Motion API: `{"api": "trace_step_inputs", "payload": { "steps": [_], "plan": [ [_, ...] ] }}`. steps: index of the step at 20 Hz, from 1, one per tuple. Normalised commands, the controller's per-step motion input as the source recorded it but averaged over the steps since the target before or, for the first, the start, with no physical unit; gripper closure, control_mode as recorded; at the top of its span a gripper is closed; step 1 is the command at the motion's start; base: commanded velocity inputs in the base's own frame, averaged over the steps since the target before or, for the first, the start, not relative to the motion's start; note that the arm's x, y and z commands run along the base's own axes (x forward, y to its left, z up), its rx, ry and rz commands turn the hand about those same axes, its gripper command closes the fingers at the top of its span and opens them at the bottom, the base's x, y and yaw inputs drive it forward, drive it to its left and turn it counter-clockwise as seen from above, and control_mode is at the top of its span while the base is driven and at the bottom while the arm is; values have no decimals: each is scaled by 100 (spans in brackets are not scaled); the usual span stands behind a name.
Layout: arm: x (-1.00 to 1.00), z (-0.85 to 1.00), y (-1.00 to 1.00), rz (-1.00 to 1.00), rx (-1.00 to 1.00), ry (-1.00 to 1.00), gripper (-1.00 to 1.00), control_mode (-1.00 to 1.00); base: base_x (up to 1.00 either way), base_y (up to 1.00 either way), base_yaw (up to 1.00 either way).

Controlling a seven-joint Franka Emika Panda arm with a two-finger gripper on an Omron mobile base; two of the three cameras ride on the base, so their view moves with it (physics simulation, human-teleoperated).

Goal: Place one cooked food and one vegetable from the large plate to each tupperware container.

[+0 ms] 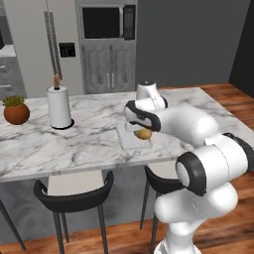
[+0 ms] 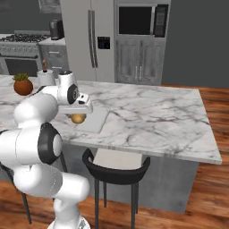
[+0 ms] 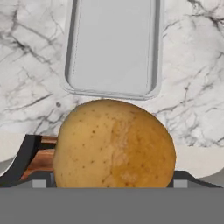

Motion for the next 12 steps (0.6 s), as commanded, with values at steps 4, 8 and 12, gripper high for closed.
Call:
{"api": "trace_step_inputs", "payload": {
  "steps": [4,8,12],
  "plan": [
    [100,-11,8,0,0,0,100,-100,0,0,0],
    [100,-17,0,-2,0,8,100,-100,0,0,0],
    [100,-35,0,-10,-2,26,100,-100,0,0,0]
  ]
}}
